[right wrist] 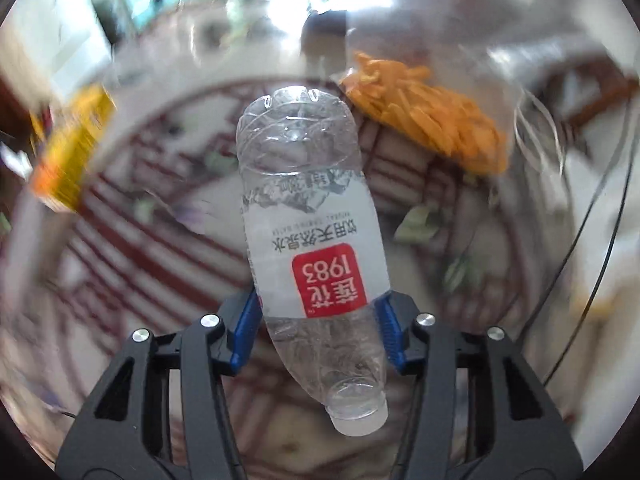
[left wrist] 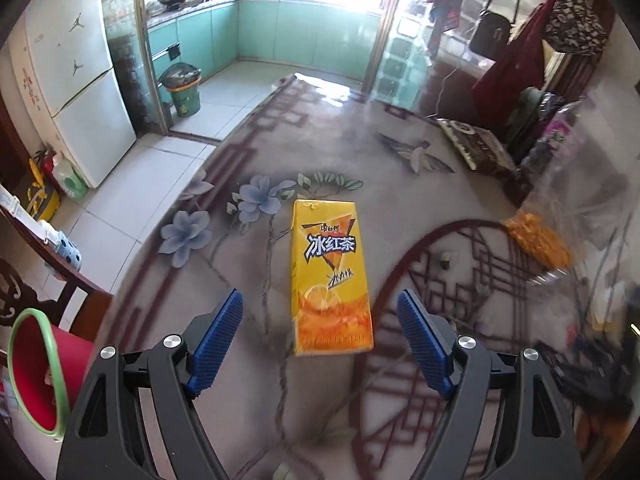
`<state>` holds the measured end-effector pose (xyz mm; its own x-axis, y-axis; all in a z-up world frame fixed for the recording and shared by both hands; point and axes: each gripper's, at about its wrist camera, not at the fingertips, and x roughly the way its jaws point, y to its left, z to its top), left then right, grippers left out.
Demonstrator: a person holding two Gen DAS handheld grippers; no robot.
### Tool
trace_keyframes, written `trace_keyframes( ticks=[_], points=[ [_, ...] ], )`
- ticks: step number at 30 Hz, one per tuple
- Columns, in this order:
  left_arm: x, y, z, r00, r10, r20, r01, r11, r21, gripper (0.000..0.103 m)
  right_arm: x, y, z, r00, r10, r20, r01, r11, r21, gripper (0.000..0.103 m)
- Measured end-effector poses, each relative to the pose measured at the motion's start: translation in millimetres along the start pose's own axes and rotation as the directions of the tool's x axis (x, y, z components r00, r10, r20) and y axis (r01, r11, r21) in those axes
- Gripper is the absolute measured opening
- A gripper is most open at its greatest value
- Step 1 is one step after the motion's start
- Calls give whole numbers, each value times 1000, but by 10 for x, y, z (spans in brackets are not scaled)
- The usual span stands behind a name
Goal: Collect trash
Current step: 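Grasp the yellow iced-tea carton with the left gripper while the right gripper grasps the clear water bottle, then lift the iced-tea carton and water bottle and carry both over the red bucket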
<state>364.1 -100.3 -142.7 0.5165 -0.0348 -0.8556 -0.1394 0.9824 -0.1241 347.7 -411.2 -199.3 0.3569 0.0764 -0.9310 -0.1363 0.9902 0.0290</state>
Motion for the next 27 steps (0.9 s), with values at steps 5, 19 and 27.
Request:
trace_keyframes(
  ticks=[5,19,27],
  points=[
    [426,-48,43,998,26,-56,-30,997,-77,76,-258,59,-435,989,132,71,-142,974,177,50],
    [379,-176,-54,999,22,-34,-20,999,36,57,-388,245,-750,970,215,111,-240,904,353,50],
    [-255,-72,-238,998,-53,30,49,991,125,57,-573,546,-809,963,236,128,-266,905,331,50]
  ],
)
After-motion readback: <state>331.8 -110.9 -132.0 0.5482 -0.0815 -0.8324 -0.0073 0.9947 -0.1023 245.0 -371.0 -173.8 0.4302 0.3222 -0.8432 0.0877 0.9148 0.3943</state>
